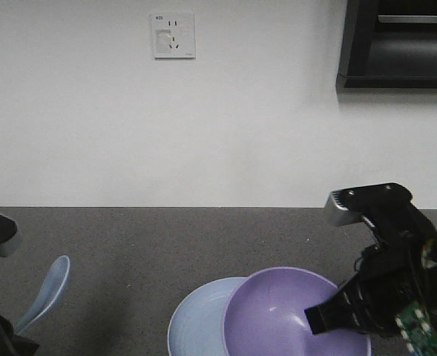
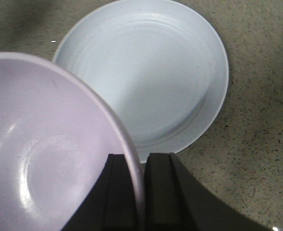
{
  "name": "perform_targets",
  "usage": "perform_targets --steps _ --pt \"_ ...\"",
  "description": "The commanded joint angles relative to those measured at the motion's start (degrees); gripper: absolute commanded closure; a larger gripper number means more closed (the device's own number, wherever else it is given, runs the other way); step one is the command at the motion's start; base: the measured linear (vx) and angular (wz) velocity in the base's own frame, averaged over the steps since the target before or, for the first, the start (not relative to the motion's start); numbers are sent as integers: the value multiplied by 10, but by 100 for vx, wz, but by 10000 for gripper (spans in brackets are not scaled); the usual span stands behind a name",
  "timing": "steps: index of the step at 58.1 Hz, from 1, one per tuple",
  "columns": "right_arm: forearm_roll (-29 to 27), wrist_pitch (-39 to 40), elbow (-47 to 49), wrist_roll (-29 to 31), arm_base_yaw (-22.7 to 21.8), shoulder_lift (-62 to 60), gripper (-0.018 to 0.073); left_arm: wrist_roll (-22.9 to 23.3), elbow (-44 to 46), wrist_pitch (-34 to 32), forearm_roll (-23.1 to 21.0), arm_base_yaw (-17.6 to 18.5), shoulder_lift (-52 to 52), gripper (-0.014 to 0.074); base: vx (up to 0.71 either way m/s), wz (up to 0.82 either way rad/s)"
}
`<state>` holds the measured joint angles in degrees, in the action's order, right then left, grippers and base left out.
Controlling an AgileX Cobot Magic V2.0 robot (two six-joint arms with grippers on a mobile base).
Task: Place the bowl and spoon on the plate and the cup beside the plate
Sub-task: 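Lower the lavender bowl onto the plate and open the right gripper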
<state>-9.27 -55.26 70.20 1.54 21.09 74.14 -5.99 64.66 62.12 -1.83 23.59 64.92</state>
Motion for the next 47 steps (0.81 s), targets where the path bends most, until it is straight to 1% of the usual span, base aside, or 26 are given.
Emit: perform_targets --steps 1,21,27,37,43,47 --pt "10 12 61 -25 0 40 435 1 13 -30 -5 3 -13 450 0 0" --pt "19 2 201 -35 -1 217 429 1 13 -30 -5 3 -13 450 0 0" --pt "31 6 229 -35 -1 258 427 1 13 -30 -5 3 -13 450 0 0" --pt "71 5 268 -35 -1 322 423 1 13 -30 -5 3 -13 450 0 0" --pt "61 5 277 -36 -1 346 417 1 13 -30 -5 3 -13 450 0 0" --pt "52 4 278 -36 -1 356 397 1 13 -30 -5 3 -13 450 0 0"
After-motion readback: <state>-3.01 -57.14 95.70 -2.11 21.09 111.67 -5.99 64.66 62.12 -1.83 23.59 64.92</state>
